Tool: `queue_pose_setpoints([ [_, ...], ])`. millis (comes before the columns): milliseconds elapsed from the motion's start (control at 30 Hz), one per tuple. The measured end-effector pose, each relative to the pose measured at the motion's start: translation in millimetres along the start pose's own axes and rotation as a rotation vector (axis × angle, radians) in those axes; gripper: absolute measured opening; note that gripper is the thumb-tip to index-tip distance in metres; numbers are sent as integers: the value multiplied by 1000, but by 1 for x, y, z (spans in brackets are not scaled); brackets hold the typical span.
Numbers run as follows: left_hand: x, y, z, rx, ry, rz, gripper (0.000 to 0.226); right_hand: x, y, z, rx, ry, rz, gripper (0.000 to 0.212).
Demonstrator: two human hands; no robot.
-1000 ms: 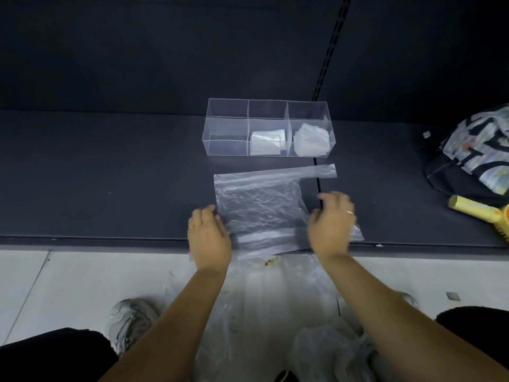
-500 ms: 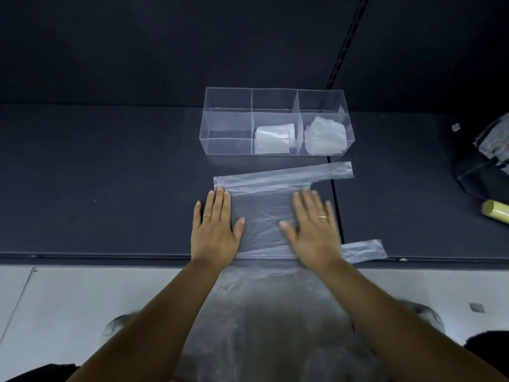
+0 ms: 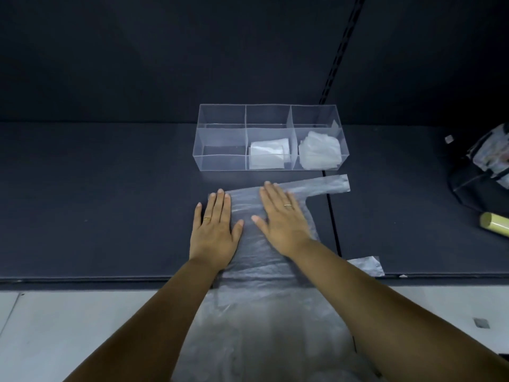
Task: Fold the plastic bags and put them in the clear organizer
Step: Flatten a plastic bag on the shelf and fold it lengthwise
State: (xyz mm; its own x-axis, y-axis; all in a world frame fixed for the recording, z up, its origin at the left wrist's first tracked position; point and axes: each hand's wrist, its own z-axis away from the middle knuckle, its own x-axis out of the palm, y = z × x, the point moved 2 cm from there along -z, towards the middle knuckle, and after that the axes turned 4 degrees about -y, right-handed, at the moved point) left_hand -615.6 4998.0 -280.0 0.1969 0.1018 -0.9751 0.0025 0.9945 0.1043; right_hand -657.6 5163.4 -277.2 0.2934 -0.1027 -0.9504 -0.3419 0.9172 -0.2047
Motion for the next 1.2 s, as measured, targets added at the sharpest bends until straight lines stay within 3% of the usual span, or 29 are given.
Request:
queue_pose_setpoints([
  [167,6,-4,2,0,1,-12,73,-12,102,19,300,30,64,82],
  [267,0,-4,2,-2,-48,-12,71,-24,142,36,466,-14,86,77],
  [333,-9,-4,13,40,-53,65,72,-31,141,46,505,47,56,72],
  [400,-17,-4,37,180,52,129,72,-38,116,60,406,229,-36,66],
  [467,-15,-4,69,402,101,69,74,-36,71,81,153,336,-166,60],
  [533,-4,-6,97,575,36,-92,84,-20,18,110,-94,231,-233,62],
  [600,3,-9,114,611,-24,-202,86,4,-24,135,-247,48,-188,69],
  [667,5,-9,121,583,-3,-215,82,18,-43,147,-300,8,-119,69],
  [800,-15,-6,114,543,147,-39,65,7,-37,142,-186,275,-187,42],
  [900,-38,-10,100,470,6,217,32,-2,-14,144,-246,333,-180,16],
  [1033,-63,-29,85,238,-450,509,27,-28,42,143,-1,111,-367,4],
  [1133,-77,-48,76,91,-567,577,24,-50,85,135,126,-159,-578,16],
  [1200,-82,-61,71,-23,-614,747,17,-64,104,128,157,-258,-720,14],
])
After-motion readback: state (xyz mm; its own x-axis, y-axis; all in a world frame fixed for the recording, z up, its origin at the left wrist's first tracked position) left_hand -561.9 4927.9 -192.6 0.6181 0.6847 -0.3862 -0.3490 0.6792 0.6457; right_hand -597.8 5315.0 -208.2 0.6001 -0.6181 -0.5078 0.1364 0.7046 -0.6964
